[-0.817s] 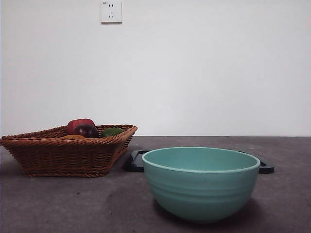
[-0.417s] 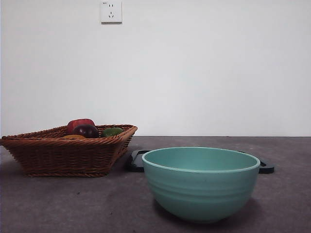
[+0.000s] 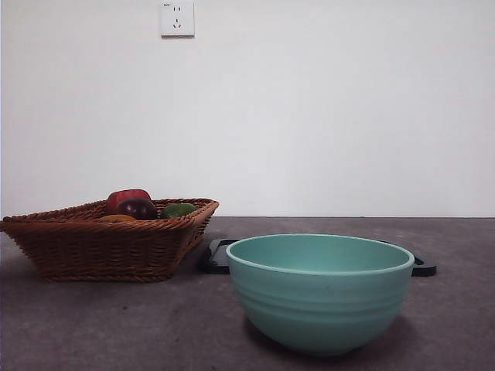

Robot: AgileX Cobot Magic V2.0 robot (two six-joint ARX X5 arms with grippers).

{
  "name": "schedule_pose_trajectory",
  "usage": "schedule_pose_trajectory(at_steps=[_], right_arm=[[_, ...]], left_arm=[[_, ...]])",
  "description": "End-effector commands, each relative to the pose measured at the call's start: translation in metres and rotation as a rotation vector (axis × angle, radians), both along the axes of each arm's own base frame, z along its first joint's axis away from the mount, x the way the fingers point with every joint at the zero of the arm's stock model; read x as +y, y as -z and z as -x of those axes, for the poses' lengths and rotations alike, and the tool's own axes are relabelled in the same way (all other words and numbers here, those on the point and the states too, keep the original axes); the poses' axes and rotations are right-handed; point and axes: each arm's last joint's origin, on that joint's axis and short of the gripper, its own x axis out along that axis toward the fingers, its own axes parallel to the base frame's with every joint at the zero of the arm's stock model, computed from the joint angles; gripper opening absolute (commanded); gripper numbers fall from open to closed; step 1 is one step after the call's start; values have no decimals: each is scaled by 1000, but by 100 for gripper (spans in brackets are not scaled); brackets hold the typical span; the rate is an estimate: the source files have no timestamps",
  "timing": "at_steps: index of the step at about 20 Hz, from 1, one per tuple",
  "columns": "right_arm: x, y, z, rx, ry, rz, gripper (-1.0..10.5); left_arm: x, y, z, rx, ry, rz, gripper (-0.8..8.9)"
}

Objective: Pick up the wifruite, put it on the bowl, pick up the plate, put it on desk

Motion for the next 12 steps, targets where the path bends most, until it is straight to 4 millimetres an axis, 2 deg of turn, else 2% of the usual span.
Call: schedule_pose_trajectory(at_steps=[1,12], right_arm=[[1,-2,4,-16,-54,42,10],[1,3,7,44,-101,48,10]], left_arm=[[-3,-1,0,-16,69,-36,16],[-7,6,5,38,148,-70,19]])
